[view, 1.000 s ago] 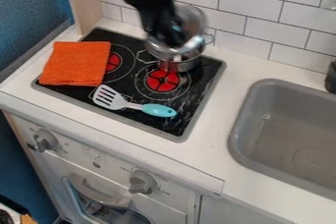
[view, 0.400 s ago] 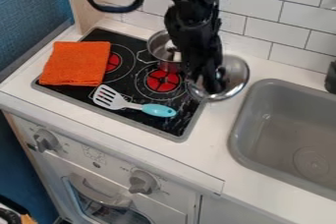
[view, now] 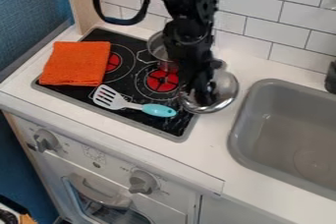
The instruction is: Take the silver lid and move it to the left side of the burner
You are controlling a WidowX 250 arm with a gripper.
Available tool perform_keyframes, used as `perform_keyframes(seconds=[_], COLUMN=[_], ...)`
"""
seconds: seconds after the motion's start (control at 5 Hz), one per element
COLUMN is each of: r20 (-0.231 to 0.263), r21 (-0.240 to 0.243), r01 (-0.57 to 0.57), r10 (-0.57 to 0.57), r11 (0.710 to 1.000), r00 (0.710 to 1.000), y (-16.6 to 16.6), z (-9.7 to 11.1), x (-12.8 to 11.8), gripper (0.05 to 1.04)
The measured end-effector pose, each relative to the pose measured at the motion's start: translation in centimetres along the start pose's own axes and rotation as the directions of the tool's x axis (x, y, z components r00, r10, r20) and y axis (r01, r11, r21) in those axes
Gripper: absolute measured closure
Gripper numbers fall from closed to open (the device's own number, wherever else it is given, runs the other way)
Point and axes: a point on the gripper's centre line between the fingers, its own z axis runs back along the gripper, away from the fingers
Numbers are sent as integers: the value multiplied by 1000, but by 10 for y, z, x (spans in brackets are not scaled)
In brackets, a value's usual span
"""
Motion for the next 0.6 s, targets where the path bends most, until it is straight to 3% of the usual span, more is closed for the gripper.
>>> perform_keyframes(seconds=[0.6], r20=[58], r21=[31], r01=[-31], r10=[30], r11=[999], r00=[998], y=[-3], z=[-11], x=[17], gripper=[775])
